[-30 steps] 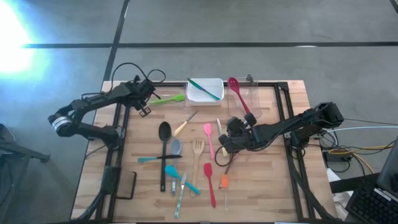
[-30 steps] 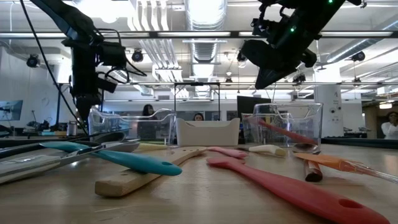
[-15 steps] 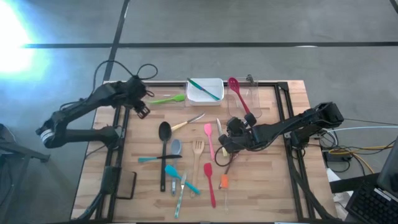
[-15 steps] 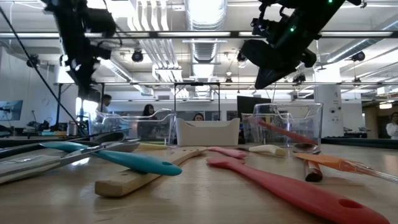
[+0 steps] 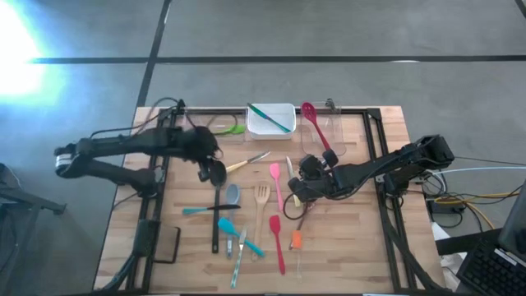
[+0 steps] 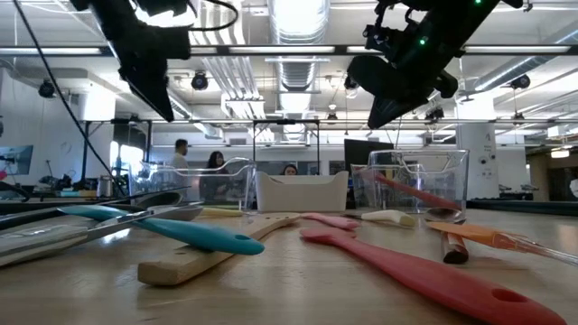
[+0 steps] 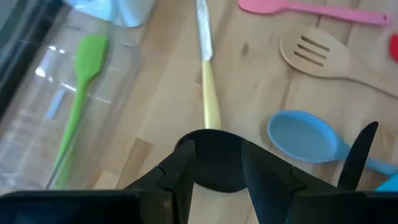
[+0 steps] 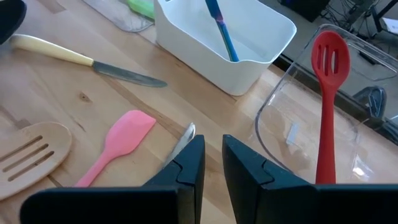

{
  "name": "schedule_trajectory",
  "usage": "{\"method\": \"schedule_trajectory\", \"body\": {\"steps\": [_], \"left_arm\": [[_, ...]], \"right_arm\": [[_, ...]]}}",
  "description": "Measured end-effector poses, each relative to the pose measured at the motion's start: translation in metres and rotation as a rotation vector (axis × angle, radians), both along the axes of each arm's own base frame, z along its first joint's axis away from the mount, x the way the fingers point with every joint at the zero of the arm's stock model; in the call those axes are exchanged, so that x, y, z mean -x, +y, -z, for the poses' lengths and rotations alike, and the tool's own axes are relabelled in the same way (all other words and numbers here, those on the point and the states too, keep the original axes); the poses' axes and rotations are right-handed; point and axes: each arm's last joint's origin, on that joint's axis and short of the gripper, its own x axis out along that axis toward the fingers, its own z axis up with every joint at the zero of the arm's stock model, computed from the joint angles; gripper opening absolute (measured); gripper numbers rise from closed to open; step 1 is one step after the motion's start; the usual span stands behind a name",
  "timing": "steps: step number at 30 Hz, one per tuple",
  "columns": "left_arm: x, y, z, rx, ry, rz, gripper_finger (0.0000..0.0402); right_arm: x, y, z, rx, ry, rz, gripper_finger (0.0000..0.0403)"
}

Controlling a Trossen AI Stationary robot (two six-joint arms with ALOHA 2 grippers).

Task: Pick & Place Kitchen Items
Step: Put the white knife into the white bin

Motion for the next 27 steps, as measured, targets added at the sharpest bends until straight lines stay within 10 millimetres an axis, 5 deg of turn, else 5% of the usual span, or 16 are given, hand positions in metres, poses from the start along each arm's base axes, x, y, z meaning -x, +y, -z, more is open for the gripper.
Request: {"method": "schedule_trajectory", "body": {"steps": [15,27], "left_arm": [[-0.080,0.013,0.027,0.018,0.192,0.032,0.0135],[-0.098,0.026,0.063,0.039,0.368,-0.029,0.0135]], "right_arm": [[0.000,0.000,0.000,0.006,0.016,-0.008,0.0050],[0.002,0.000,0.001,-0.006,0.034,-0.016,0.0050]]}}
